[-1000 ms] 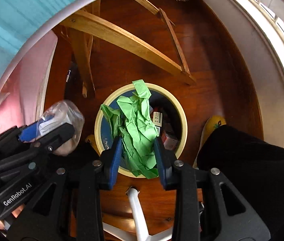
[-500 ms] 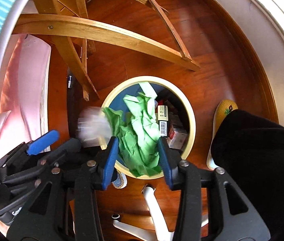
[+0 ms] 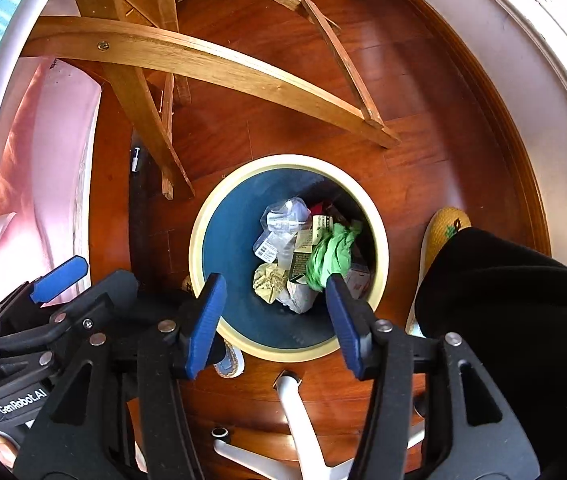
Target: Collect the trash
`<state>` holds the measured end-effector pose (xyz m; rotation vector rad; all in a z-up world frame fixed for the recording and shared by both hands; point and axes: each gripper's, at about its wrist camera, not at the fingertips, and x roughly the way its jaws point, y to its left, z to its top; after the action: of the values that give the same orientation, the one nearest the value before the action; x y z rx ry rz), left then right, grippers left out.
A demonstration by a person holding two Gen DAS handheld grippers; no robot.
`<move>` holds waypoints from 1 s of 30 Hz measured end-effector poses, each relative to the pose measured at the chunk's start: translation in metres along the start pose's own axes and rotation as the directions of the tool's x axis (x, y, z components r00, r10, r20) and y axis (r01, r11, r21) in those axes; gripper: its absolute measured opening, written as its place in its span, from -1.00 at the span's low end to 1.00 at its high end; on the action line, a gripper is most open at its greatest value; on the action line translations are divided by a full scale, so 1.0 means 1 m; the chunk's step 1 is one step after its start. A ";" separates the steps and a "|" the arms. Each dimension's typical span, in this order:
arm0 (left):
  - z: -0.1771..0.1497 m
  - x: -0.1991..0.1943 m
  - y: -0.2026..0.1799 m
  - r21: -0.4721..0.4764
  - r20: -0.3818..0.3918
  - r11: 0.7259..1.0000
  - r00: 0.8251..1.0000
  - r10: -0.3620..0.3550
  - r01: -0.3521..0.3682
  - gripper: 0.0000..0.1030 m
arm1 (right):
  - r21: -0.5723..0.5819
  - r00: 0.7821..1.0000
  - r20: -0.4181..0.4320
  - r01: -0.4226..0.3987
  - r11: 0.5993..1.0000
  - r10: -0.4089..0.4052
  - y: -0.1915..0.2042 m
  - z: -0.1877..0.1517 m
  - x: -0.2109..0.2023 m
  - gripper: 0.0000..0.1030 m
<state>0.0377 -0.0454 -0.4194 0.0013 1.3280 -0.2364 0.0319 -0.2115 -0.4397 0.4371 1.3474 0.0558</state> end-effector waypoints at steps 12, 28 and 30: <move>-0.006 -0.019 0.003 -0.009 0.019 1.000 1.000 -0.002 0.002 0.73 | -0.080 0.999 0.029 0.035 0.996 -0.033 0.016 -0.004 -0.012 0.13; -0.024 -0.115 0.003 -0.002 0.128 1.000 0.992 0.022 -0.022 0.73 | -0.243 0.996 0.071 0.063 0.968 -0.047 0.060 -0.009 -0.098 0.29; -0.023 -0.133 0.001 0.013 0.150 0.999 0.987 0.049 -0.052 0.73 | -0.250 0.995 0.097 0.052 0.967 -0.028 0.067 -0.007 -0.119 0.29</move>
<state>-0.0137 -0.0187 -0.2975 0.0305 1.1746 -0.2006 0.0119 -0.1826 -0.3083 0.1946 1.2382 0.1703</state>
